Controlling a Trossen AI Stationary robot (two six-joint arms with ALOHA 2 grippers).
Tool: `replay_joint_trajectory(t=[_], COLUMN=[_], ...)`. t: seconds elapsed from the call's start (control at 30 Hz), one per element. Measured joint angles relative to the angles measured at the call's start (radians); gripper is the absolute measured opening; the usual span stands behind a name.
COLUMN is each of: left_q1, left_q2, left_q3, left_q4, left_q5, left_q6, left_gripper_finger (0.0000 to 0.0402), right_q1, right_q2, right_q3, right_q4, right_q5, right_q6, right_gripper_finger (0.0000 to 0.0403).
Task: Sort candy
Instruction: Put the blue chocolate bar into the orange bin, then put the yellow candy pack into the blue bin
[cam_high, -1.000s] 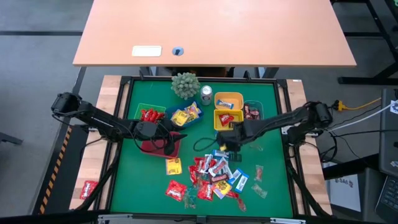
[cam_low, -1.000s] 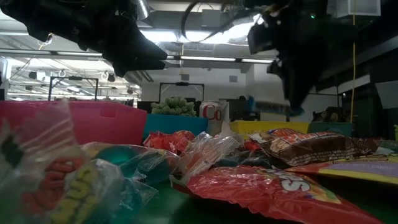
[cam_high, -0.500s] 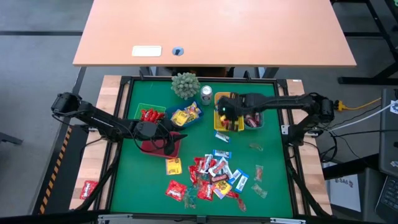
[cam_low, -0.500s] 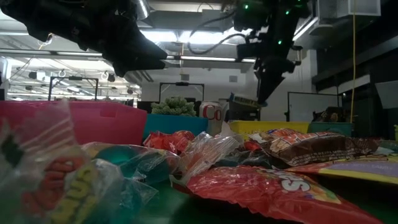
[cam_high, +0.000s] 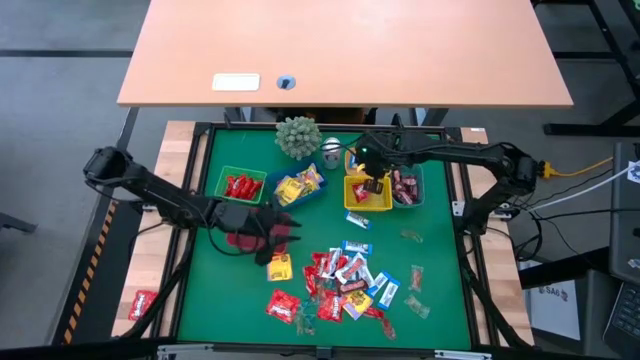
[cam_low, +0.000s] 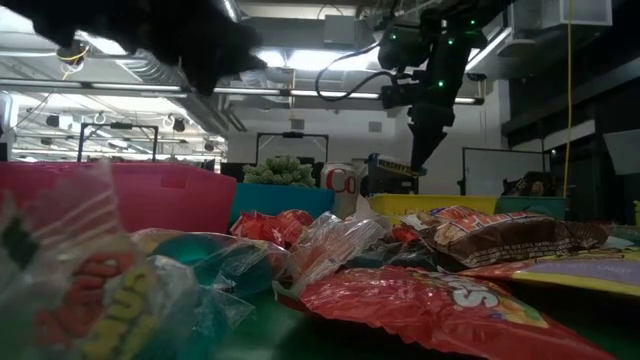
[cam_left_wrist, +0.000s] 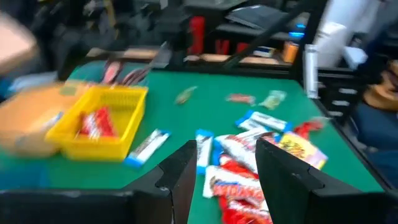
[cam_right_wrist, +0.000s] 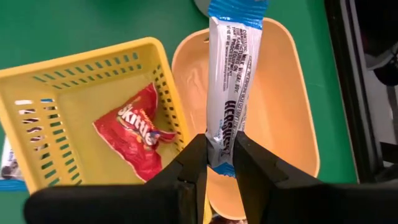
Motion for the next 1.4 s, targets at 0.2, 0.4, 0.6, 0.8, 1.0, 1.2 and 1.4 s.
replay_joint_trajectory(t=[0.2, 0.4, 0.6, 0.8, 1.0, 1.2, 1.4], left_q1=[-0.079, -0.155, -0.249, -0.325, -0.370, -0.375, -0.365], left_q2=[0.000, 0.020, 0.077, 0.151, 0.252, 0.375, 0.447], left_q3=[0.136, 0.276, 0.304, 0.304, 0.304, 0.304, 0.304], left_q4=[-0.268, -0.565, -0.606, -0.647, -0.685, -0.683, -0.683], left_q5=[0.000, -0.001, 0.000, -0.001, -0.008, -0.053, -0.099], left_q6=[0.096, 0.058, -0.016, -0.215, -0.317, -0.364, -0.420], left_gripper_finger=[0.0151, 0.0151, 0.0151, 0.0151, 0.0151, 0.0151, 0.0151], right_q1=[0.003, 0.003, 0.003, 0.003, 0.003, 0.003, 0.003], right_q2=[0.000, 0.000, 0.000, 0.000, 0.000, 0.000, 0.000], right_q3=[0.000, 0.000, 0.000, 0.000, 0.000, 0.000, 0.000], right_q4=[0.000, -0.001, -0.001, -0.001, -0.001, -0.001, -0.001], right_q5=[-0.005, -0.004, -0.004, -0.005, -0.011, -0.011, -0.012], right_q6=[0.000, -0.001, 0.000, 0.000, 0.000, 0.000, 0.001], right_gripper_finger=[0.0073, 0.0115, 0.0186, 0.0226, 0.0234, 0.0233, 0.0232])
